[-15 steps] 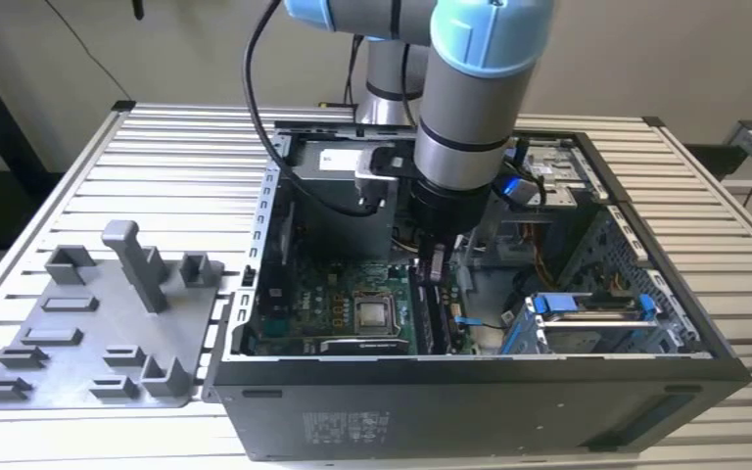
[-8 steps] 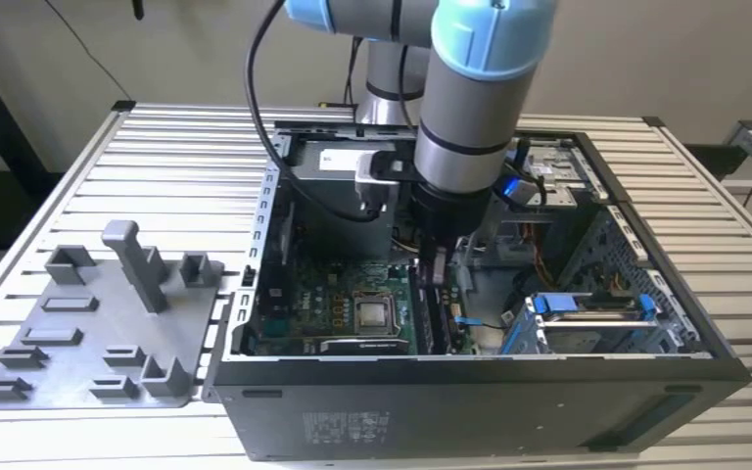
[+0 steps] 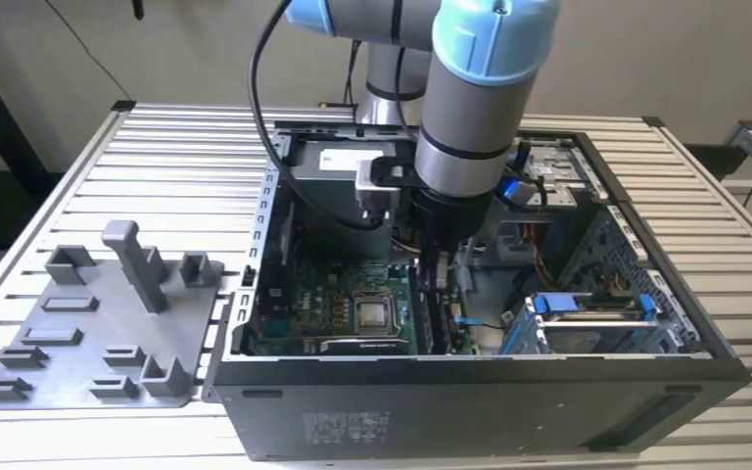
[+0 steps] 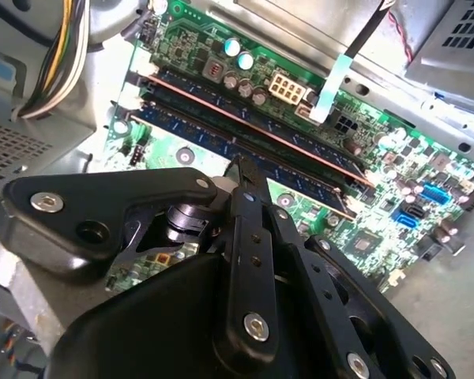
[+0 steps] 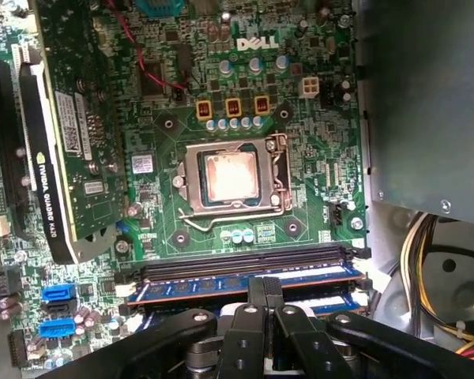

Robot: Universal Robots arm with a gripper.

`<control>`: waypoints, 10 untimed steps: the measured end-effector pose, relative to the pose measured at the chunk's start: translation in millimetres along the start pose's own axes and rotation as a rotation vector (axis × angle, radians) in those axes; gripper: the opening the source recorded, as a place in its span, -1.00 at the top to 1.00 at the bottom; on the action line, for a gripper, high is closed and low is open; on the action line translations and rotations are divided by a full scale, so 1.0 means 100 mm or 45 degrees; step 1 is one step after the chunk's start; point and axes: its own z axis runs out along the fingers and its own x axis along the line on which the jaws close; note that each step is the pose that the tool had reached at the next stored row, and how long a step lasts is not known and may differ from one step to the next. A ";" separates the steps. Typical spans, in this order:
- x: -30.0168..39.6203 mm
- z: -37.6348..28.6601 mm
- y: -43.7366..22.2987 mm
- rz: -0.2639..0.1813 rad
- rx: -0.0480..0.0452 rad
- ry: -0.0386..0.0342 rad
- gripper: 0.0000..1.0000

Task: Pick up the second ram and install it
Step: 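Press down the second ram until it locks into place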

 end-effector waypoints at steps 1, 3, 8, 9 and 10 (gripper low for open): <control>0.009 0.002 -0.001 -0.005 0.000 -0.0001 0.79; 0.026 0.004 -0.003 -0.012 0.000 -0.0001 0.79; 0.078 0.003 -0.009 -0.015 -0.001 0.0000 0.79; 0.092 0.003 -0.010 -0.015 -0.001 0.0000 0.79; 0.100 0.004 -0.011 -0.015 -0.001 -0.0001 0.79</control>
